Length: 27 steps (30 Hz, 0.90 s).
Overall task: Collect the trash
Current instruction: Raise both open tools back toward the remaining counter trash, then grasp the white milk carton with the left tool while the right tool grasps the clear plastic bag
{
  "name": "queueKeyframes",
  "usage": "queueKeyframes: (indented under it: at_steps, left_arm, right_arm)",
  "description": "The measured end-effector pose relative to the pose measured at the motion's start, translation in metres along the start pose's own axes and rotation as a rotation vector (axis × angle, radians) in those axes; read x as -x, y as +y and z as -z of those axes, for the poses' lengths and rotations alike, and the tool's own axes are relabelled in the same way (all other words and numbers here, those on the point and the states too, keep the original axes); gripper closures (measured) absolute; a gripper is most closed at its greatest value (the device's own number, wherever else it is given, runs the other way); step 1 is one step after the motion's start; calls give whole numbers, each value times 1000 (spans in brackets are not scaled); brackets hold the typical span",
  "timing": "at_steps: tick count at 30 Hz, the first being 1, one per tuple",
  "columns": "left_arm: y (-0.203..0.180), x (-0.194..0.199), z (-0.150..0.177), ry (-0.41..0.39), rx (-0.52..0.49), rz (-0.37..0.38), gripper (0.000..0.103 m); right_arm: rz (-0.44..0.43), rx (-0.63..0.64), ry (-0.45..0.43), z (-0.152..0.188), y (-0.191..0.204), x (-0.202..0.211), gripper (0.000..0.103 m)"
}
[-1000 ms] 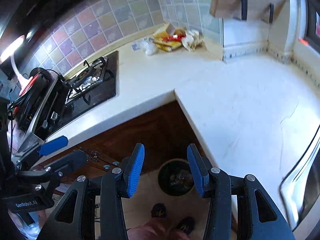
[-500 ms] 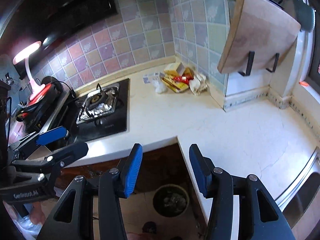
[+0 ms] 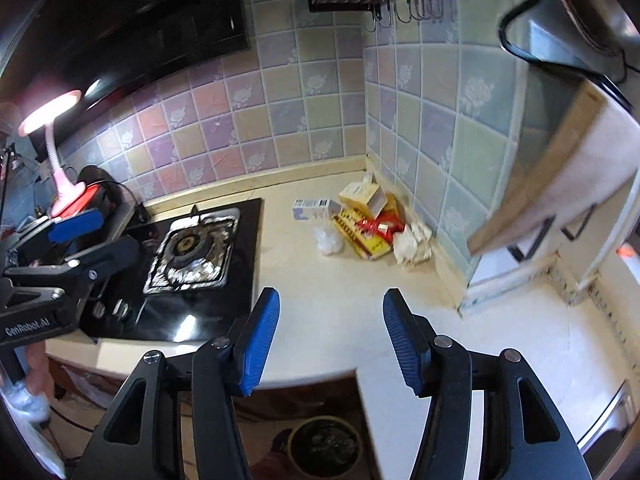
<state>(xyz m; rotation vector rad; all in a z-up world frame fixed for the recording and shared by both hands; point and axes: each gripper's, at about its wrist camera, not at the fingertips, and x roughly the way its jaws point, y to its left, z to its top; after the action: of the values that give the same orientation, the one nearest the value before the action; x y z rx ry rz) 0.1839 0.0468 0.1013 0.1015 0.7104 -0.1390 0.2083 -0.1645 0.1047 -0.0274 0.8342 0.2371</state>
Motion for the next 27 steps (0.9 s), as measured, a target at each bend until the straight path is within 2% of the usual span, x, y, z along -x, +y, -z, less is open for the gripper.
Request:
queueKeyframes:
  at_steps: [3, 8, 13, 19, 20, 27]
  left_arm:
    - [27, -37, -33, -8, -38, 17, 22]
    - [65, -124, -74, 43, -116, 71, 22]
    - [87, -223, -83, 141, -180, 121, 22]
    - [99, -340, -78, 259, -204, 184, 22]
    - [100, -362, -77, 278, -212, 191, 22]
    - [90, -456, -64, 361, -299, 244, 22]
  right_arm:
    - [11, -1, -1, -37, 0, -36, 48]
    - [11, -34, 32, -95, 2, -117, 48]
    - [20, -65, 116, -124, 5, -219, 48]
    - [35, -78, 228, -111, 15, -325, 48]
    - [31, -64, 222, -105, 16, -338, 48]
    - [48, -134, 315, -80, 6, -416, 48]
